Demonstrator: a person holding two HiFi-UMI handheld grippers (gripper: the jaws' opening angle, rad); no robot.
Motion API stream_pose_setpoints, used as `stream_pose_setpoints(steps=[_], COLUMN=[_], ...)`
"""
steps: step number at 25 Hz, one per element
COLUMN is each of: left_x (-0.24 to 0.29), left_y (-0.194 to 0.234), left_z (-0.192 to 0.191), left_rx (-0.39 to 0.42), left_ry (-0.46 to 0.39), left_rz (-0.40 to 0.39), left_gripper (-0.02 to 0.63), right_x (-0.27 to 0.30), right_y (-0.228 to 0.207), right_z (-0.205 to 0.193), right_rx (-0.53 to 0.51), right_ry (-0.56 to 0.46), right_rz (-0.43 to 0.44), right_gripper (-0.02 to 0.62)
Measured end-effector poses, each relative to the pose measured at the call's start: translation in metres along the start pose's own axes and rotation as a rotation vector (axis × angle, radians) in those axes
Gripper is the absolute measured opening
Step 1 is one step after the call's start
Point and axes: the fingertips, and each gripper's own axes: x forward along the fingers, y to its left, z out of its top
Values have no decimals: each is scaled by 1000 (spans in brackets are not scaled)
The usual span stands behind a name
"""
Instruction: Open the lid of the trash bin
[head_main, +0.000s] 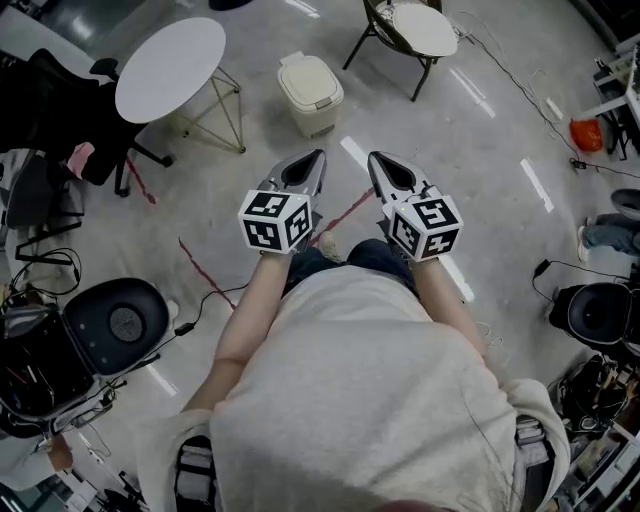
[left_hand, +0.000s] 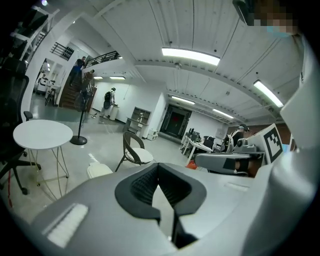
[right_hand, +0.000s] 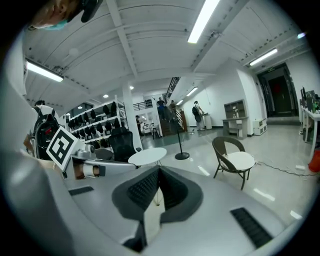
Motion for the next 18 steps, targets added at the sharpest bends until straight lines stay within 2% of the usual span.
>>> stream_pose_setpoints(steps=[5,8,13,18], left_x=[24,35,64,112], left_y=[21,33,57,95], left_z=[-3,-7,-4,7], left_rx=[-29,-74,-100,-132], left_ry=[41,48,70,101], left_rz=[-23,-24,-1,28], left_gripper=[9,9,9,9], right_x=[21,37,76,133], right_y=[-32,-49,-69,-103], right_z=[9,6,6,20], right_rx=[6,43,61,20], right_ry=[4,14,49,99], right_rz=[-81,-91,-45,26], right_gripper=[-3,-3,-3,-3])
